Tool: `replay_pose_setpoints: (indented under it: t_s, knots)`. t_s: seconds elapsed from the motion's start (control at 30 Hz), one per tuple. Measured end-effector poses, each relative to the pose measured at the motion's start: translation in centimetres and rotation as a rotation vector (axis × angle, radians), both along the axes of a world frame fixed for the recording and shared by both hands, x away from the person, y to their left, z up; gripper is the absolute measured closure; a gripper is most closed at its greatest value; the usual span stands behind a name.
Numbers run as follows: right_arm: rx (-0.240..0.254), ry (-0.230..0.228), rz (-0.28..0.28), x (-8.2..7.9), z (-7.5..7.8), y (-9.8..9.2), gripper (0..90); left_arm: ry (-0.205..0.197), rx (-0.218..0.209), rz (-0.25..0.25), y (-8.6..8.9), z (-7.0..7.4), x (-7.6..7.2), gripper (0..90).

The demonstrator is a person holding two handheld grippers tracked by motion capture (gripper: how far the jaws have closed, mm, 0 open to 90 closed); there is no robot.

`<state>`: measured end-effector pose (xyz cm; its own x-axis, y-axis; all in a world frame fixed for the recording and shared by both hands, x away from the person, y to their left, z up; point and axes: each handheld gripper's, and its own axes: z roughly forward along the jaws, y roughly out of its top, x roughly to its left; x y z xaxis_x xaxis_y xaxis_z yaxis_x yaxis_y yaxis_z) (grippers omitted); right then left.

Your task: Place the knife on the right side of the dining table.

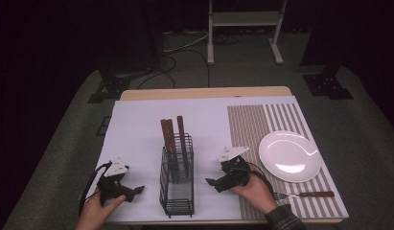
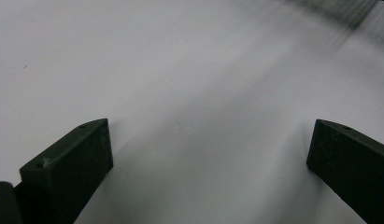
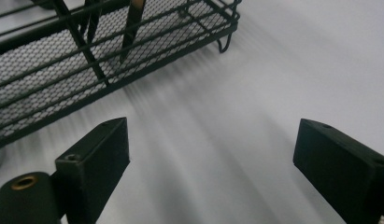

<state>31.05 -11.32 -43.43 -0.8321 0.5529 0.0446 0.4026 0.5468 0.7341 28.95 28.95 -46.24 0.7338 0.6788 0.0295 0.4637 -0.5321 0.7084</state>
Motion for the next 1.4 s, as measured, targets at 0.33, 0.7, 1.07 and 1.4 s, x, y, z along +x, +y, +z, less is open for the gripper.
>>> replay_pose_setpoints:
  t_s: [0.33, 0.7, 1.07, 1.4]
  knots:
    - [0.041, -0.011, -0.017, 0.6, 1.7, -0.7, 9.1, 0.001, -0.001, 0.001, 0.0, 0.0, 0.0, 0.0]
    - [0.043, -0.029, -0.006, 1.0, 3.3, -0.4, 9.3, 0.001, -0.001, 0.001, 0.0, 0.0, 0.0, 0.0]
    - [0.076, -0.007, -0.016, 1.6, 4.7, -0.3, 13.9, 0.001, -0.002, 0.002, 0.0, 0.0, 0.0, 0.0]
    - [0.11, -0.014, -0.012, 2.2, 6.4, -0.3, 14.0, 0.003, -0.002, 0.001, 0.0, 0.0, 0.0, 0.0]
